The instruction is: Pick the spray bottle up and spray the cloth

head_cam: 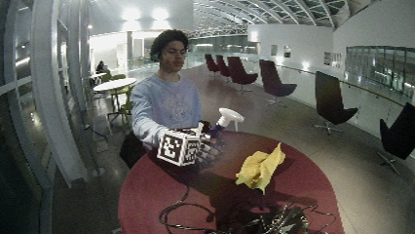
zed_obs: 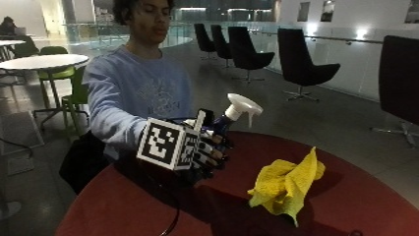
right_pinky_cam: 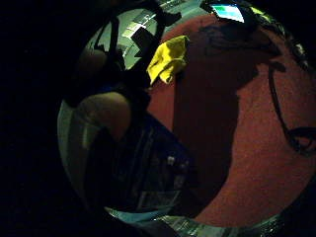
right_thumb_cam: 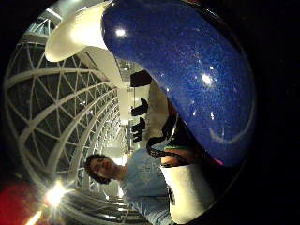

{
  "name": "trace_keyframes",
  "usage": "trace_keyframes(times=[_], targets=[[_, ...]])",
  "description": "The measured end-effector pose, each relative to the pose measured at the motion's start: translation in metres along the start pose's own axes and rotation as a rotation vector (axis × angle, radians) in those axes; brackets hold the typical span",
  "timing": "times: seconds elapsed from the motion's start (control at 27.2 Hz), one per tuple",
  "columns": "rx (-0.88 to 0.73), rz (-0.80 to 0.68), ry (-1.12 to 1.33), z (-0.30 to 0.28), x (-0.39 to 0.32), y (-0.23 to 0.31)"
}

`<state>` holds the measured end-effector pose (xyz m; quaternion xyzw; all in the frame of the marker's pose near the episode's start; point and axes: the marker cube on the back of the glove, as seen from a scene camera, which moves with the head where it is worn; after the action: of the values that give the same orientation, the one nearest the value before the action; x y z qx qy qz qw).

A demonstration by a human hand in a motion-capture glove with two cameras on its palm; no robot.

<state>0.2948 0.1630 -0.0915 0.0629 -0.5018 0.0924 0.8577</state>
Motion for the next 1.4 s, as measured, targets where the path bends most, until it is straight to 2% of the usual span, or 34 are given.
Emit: trace_keyframes(times=[0.48, 0.92, 1.4], targets=[[-0.223, 0.245, 0.02, 0.034, -0.003, -0.025], [-0.373, 0.327, 0.129, 0.047, 0.006, -0.019], [-0.324, 0.339, 0.123, 0.044, 0.008, -0.019]])
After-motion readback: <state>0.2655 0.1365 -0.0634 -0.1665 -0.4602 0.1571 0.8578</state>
